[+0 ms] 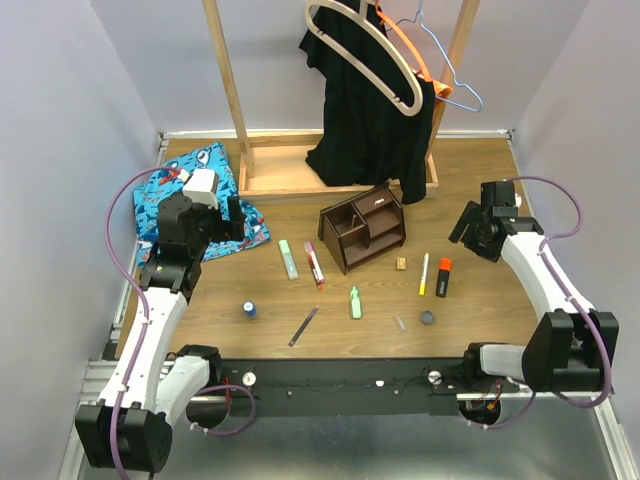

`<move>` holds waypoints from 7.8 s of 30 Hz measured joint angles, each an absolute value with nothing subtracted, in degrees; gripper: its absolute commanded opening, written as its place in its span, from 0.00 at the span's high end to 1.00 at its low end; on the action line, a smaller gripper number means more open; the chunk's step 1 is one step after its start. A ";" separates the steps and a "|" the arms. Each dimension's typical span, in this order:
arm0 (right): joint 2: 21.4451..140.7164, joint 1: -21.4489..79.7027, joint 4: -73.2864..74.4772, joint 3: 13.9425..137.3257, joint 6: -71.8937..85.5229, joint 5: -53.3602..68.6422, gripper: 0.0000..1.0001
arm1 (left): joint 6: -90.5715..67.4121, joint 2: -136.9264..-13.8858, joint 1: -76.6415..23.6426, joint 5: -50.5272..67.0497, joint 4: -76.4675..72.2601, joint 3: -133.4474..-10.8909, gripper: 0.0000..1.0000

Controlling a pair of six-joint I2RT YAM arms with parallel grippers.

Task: Sort the stationery into containers
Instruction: Pick up the pen from the center of the board, then place the pen in the storage box, then pick up the pen from the center of the board.

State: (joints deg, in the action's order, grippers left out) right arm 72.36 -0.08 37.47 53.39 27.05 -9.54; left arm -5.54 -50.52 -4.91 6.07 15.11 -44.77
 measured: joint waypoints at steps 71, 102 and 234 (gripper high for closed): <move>88.99 4.19 25.52 49.30 20.27 -5.30 0.99 | -13.85 -54.22 -0.75 9.04 13.41 -43.35 0.01; 79.22 43.33 -28.18 52.82 -0.10 -5.32 0.99 | -7.22 -56.27 -1.96 11.86 17.78 -45.32 0.01; 102.69 58.33 2.85 92.62 5.15 -16.88 0.99 | -7.77 -41.21 4.73 2.87 40.80 -51.79 0.01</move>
